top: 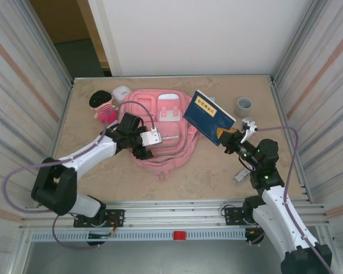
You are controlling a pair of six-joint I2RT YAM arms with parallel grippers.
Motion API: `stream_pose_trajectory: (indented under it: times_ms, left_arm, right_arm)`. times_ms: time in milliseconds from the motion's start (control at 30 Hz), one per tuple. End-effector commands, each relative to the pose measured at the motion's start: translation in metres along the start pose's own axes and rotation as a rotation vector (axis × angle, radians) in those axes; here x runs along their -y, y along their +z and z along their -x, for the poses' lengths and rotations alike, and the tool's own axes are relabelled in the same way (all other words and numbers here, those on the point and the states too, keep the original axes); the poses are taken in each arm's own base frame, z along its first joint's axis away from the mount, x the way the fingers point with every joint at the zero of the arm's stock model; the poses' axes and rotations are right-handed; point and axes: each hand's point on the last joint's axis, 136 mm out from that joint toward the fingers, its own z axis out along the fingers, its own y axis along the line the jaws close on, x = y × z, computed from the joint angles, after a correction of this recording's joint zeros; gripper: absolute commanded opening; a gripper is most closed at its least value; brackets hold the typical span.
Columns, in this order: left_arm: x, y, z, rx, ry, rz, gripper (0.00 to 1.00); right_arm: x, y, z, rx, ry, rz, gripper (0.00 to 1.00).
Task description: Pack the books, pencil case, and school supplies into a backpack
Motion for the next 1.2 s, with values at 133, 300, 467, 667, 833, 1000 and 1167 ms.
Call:
stream_pose_trajectory:
  times_ms: [133, 300, 467, 667, 833, 1000, 1167]
  left_arm:
    - [-0.013, 0.019, 0.014, -0.001, 0.073, -0.007, 0.82]
    - [-0.022, 0.029, 0.013, -0.019, 0.043, 0.03, 0.52]
    - [-0.026, 0.003, 0.038, 0.045, -0.051, 0.081, 0.06]
    - [-0.026, -0.049, 0.087, 0.167, -0.269, 0.111, 0.0]
    - [-0.029, -0.086, 0.111, 0.264, -0.463, 0.136, 0.0]
    - [-0.036, -0.098, 0.122, 0.327, -0.643, 0.156, 0.0]
    - [-0.059, -0.114, 0.134, 0.389, -0.844, 0.193, 0.0]
  right_arm:
    - [-0.001, -0.003, 0.001, 0.02, -0.038, -0.001, 0.0]
    - [0.001, -0.004, 0.002, 0.029, -0.035, -0.015, 0.0]
    - [0.022, -0.012, 0.002, 0.057, -0.011, -0.143, 0.0]
    - [0.068, -0.033, 0.012, 0.169, 0.254, -0.397, 0.0]
    - [0.087, -0.05, 0.018, 0.149, 0.377, -0.559, 0.0]
    - [0.084, -0.049, 0.016, -0.008, 0.38, -0.634, 0.0]
    - [0.072, -0.045, -0.007, -0.192, 0.542, -0.63, 0.0]
